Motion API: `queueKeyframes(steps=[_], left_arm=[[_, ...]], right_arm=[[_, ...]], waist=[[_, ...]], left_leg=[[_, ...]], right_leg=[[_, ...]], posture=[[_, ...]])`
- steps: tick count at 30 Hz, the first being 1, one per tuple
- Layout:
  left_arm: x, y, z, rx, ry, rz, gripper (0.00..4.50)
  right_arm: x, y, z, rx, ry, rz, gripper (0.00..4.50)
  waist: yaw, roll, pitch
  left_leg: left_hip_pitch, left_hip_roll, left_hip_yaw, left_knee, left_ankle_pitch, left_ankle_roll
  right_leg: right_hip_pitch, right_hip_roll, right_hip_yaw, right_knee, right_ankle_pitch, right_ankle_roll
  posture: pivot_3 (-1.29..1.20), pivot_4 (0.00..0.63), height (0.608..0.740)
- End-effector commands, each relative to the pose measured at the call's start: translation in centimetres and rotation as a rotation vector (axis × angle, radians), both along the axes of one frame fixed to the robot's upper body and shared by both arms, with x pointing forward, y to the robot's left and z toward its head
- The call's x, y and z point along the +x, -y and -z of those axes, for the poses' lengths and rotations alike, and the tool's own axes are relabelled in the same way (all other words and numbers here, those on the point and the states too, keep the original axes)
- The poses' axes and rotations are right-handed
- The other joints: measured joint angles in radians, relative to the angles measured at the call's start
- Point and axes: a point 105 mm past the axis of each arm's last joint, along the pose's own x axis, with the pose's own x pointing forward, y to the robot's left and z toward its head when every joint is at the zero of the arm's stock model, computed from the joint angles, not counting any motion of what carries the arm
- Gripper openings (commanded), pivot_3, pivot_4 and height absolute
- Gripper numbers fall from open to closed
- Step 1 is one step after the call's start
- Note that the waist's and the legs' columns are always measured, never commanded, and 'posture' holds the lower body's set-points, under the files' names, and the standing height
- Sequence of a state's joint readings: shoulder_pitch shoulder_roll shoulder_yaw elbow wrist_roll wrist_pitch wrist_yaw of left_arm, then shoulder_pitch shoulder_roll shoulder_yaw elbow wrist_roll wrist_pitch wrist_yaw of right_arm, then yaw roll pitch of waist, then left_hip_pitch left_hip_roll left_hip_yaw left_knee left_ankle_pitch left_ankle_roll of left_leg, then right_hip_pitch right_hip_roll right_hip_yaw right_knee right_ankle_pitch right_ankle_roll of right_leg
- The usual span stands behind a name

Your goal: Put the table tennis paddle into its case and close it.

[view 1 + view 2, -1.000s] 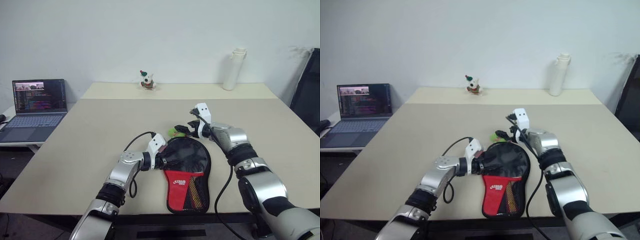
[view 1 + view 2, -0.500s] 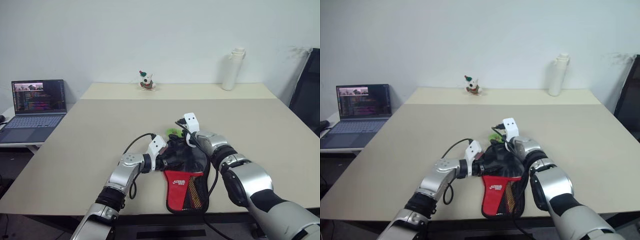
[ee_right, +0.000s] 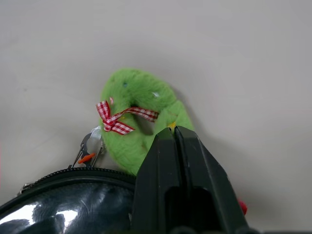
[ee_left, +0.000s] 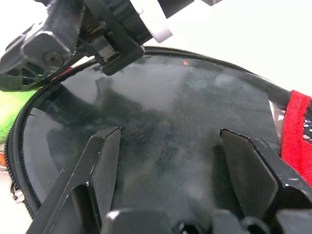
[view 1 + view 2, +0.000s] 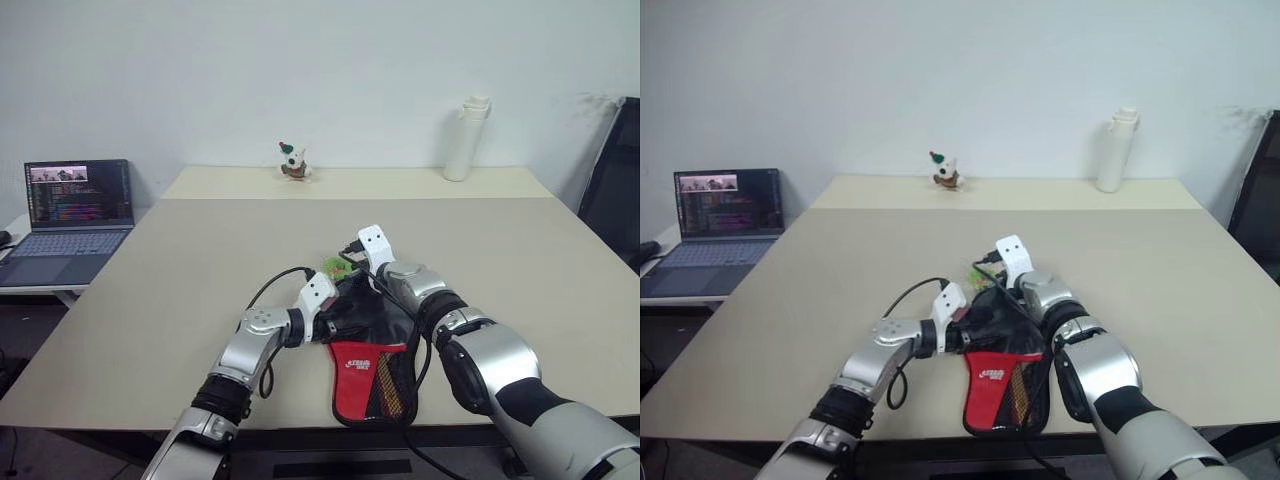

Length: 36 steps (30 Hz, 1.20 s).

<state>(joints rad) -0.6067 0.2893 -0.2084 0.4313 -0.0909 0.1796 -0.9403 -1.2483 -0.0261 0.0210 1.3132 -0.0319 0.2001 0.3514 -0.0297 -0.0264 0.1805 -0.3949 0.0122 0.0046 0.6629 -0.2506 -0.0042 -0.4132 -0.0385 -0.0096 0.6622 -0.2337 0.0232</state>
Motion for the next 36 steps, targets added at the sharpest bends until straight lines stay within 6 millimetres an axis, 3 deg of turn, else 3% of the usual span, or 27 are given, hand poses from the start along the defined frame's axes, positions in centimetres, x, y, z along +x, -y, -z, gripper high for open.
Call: queueKeyframes(steps=[1,7,9,11,15,19,22,25,29,33,36], left_arm=[[-0.7,-0.2,3.6,0.079,-0.108,-0.011,3.53],[-0.9,0.0,4.0,0.085,-0.116,-0.001,3.53],[-1.0,0.0,4.0,0.086,-0.117,0.002,3.53],[-1.0,0.0,4.1,0.088,-0.117,0.004,3.53],[-1.0,0.0,4.0,0.086,-0.118,0.001,3.53],[-0.8,0.1,3.3,0.042,-0.12,-0.009,3.53],[-0.7,0.1,0.8,-0.076,-0.098,-0.018,3.53],[-1.0,-0.5,-2.5,-0.226,-0.093,-0.037,3.53],[-1.7,-2.1,-5.7,-0.372,-0.11,-0.077,3.53],[-1.2,-4.1,-7.1,-0.426,-0.098,-0.172,3.53],[0.9,-6.7,-7.8,-0.43,-0.054,-0.313,3.7]], right_arm=[[0.4,-0.8,-2.2,-0.015,0.086,-0.042,0.01],[0.4,-0.4,-2.4,-0.018,0.078,-0.056,0.01],[0.3,-0.5,-2.2,0.014,0.052,-0.054,0.39],[0.2,-0.7,-2.0,0.046,0.03,-0.055,0.89],[0.1,-0.8,-1.8,0.057,0.011,-0.049,2.39],[0.4,-0.8,-3.1,0.131,0.026,-0.04,3.8],[0.6,-0.4,-6.6,0.268,0.063,-0.086,3.8],[0.6,1.5,-10.2,0.453,0.079,-0.101,3.8],[-1.0,3.8,-12.9,0.613,0.08,-0.12,3.8],[-4.5,5.9,-12.3,0.622,0.062,-0.146,3.8],[-8.6,5.7,-9.8,0.592,-0.032,-0.246,3.84]], waist=[[0.0,0.0,0.0],[0.0,0.0,0.0],[0.001,0.0,0.0],[0.001,0.0,0.0],[0.001,0.0,-0.001],[0.001,0.0,-0.001],[0.0,0.0,0.0],[0.0,0.001,0.0],[0.001,0.001,0.001],[0.003,0.002,0.001],[0.004,0.003,0.002]], left_leg=[[0.001,0.0,0.0,0.0,0.0,0.0],[0.004,0.0,0.0,0.0,0.0,0.0],[0.004,0.0,0.0,0.0,0.0,0.0],[0.004,0.0,0.0,0.0,0.0,0.0],[0.004,0.0,0.0,0.0,0.0,0.0],[0.004,0.0,-0.001,0.0,0.0,0.0],[0.004,0.0,0.0,0.0,0.0,0.0],[0.0,0.0,-0.002,0.0,0.0,0.0],[-0.007,0.0,-0.004,-0.002,0.0,0.0],[-0.009,0.001,-0.005,-0.003,0.0,0.0],[-0.009,0.0,-0.005,-0.002,0.0,0.0]], right_leg=[[0.001,0.0,0.0,0.0,0.0,0.0],[0.004,0.0,0.0,0.0,0.0,0.0],[0.004,0.0,0.0,0.0,0.0,0.0],[0.004,0.0,0.0,0.0,0.0,0.0],[0.005,0.0,0.0,-0.001,0.0,0.0],[0.005,0.0,0.0,-0.001,0.0,0.0],[0.005,0.0,0.0,-0.001,0.0,0.0],[0.001,0.0,0.0,-0.002,0.0,0.0],[-0.005,-0.001,0.0,-0.003,0.0,0.0],[-0.006,-0.001,-0.001,-0.004,-0.001,-0.001],[-0.007,-0.001,-0.001,-0.003,-0.001,-0.001]], posture=[[0.0,0.15,0.74],[0.0,0.15,0.74],[0.0,0.15,0.74],[0.0,0.15,0.74],[0.0,0.15,0.74],[0.0,0.15,0.74],[0.0,0.15,0.74],[0.0,0.15,0.74],[0.0,0.15,0.74],[0.0,0.15,0.74],[0.0,0.15,0.74]])
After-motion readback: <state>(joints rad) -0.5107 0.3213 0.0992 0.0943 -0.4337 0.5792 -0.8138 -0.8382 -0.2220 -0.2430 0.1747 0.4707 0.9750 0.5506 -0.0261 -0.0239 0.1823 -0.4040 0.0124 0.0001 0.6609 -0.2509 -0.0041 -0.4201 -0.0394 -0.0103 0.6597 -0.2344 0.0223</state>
